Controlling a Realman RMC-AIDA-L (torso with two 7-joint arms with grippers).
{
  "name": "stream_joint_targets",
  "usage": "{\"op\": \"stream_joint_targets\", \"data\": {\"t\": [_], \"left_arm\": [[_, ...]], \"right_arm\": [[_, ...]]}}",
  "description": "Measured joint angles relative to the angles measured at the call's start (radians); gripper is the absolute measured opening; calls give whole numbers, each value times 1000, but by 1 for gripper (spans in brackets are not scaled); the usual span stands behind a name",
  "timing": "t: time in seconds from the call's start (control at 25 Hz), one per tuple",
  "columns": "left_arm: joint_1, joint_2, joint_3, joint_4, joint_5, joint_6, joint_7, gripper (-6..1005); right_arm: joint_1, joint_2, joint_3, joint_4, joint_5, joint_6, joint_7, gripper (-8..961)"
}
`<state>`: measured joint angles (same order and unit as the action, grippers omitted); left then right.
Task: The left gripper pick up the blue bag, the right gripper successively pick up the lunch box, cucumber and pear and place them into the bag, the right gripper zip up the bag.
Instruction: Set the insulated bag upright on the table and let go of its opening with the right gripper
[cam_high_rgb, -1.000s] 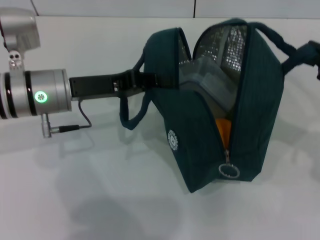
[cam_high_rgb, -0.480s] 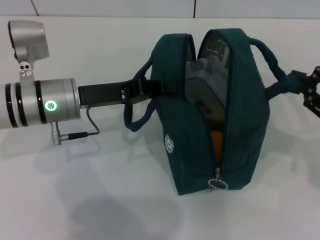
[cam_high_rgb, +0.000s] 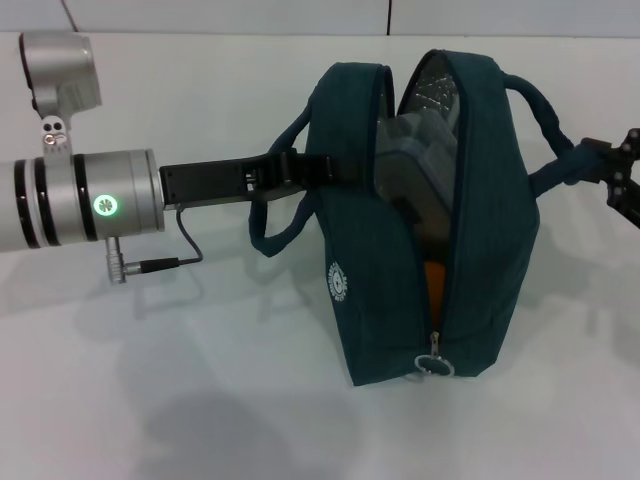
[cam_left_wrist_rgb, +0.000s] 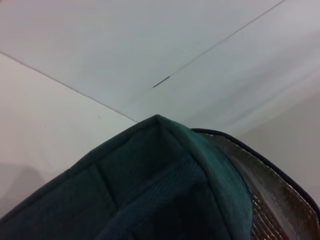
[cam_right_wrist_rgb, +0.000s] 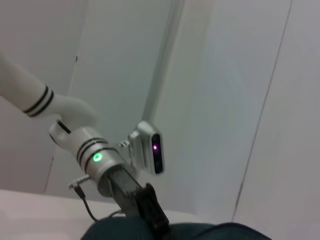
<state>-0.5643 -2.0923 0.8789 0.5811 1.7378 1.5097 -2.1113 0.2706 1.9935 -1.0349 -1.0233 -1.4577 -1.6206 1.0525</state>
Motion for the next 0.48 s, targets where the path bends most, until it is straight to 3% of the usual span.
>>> {"op": "stream_joint_targets", "data": {"t": [0.48], "left_arm": [[0,2,9,1,-1,-70,33,51]], "right_arm": [[42,8,14,7,-80,21,3,129]]}}
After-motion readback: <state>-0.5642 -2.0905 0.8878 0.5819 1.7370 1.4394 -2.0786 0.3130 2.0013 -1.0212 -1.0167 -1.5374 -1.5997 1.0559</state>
